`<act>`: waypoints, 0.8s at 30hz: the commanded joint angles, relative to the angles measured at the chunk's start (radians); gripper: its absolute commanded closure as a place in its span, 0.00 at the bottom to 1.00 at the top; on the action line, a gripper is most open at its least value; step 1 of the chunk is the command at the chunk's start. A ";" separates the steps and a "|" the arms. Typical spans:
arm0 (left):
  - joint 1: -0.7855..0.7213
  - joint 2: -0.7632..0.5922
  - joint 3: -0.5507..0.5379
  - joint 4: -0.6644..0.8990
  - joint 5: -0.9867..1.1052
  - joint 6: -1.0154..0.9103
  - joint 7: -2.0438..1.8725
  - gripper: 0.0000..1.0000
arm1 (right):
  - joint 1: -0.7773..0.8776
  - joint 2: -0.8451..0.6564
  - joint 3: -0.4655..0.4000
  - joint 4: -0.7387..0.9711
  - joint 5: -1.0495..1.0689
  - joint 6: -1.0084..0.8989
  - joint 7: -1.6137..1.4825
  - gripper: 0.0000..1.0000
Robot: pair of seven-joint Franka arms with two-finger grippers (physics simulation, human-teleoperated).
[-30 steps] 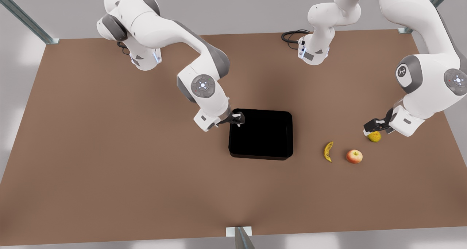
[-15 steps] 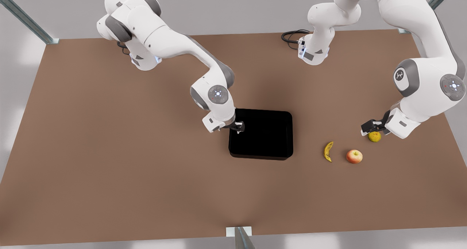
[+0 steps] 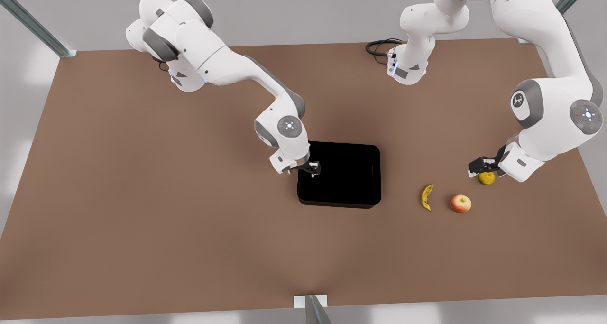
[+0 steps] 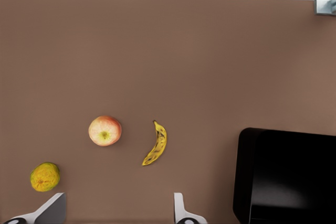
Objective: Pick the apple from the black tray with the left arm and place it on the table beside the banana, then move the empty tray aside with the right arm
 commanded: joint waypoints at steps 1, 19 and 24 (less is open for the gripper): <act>0.000 0.000 0.000 0.001 0.002 0.001 0.013 0.00 | 0.000 0.000 0.013 -0.011 -0.026 0.020 0.045 0.00; 0.000 0.006 0.001 0.001 0.002 0.003 0.013 0.00 | -0.009 0.072 0.010 -0.095 -0.078 0.153 0.052 0.18; 0.000 0.006 0.001 0.001 0.002 0.001 0.011 0.00 | -0.011 0.067 0.008 -0.094 -0.072 0.152 0.055 0.40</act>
